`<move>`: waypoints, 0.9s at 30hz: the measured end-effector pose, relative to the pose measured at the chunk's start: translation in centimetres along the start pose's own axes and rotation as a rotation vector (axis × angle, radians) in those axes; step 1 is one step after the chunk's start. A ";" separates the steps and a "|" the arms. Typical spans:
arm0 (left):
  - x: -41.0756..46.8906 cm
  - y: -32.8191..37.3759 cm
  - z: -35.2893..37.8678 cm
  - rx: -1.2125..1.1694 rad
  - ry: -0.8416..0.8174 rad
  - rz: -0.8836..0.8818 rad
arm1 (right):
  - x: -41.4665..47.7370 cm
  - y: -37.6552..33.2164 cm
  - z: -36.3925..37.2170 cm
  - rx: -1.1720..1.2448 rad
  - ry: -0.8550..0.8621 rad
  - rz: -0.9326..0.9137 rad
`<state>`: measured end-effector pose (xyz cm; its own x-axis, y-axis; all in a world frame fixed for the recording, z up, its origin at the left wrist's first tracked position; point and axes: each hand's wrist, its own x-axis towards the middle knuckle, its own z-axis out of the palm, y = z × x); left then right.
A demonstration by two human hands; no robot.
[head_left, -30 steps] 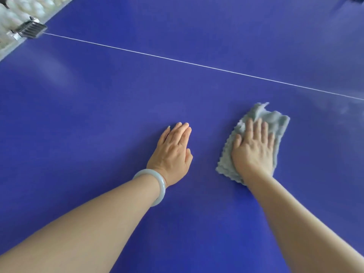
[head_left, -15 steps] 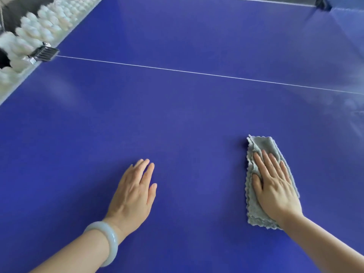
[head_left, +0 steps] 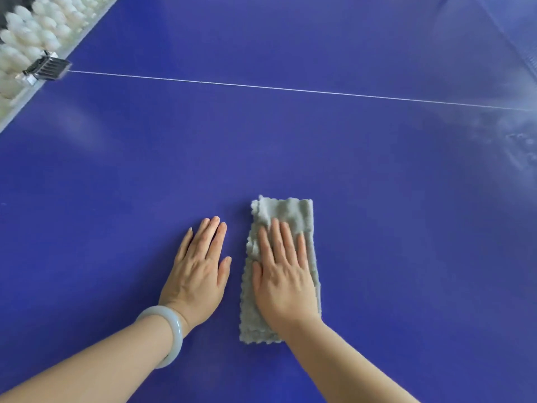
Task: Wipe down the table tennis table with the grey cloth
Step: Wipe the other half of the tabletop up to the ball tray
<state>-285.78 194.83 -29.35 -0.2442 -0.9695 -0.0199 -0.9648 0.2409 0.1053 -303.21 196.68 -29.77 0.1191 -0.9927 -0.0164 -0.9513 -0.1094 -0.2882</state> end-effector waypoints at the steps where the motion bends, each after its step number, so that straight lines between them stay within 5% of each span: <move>1: 0.0 -0.1 0.1 -0.010 0.009 0.005 | -1.7 1.1 -0.5 0.002 -0.027 -0.150; 4: 0.1 0.0 0.3 -0.029 0.017 0.010 | -4.3 9.4 -2.8 -0.082 -0.023 -0.221; 8: 0.1 0.0 0.3 -0.043 0.016 0.003 | -4.2 17.7 -6.1 -0.093 0.035 0.349; 11: 0.0 0.0 0.5 -0.053 0.031 0.000 | -3.0 12.8 -4.3 -0.079 0.085 0.611; 16: 0.0 -0.3 0.9 -0.092 0.082 0.016 | -7.0 -0.6 0.3 -0.033 0.023 0.057; 19: -0.1 -0.2 0.9 -0.103 0.083 0.020 | -11.2 2.7 -0.9 -0.047 0.008 -0.154; 23: -1.2 0.5 -0.2 -0.175 0.044 0.025 | -14.9 13.2 -4.3 -0.087 0.057 0.190; 27: -8.2 1.6 -0.7 -0.127 0.050 0.214 | -15.6 17.2 -5.4 -0.084 0.076 0.398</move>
<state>-285.26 203.12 -28.30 -0.4332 -0.8990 0.0647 -0.8712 0.4360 0.2257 -322.99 210.05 -29.34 -0.2810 -0.9589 -0.0390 -0.9392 0.2832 -0.1942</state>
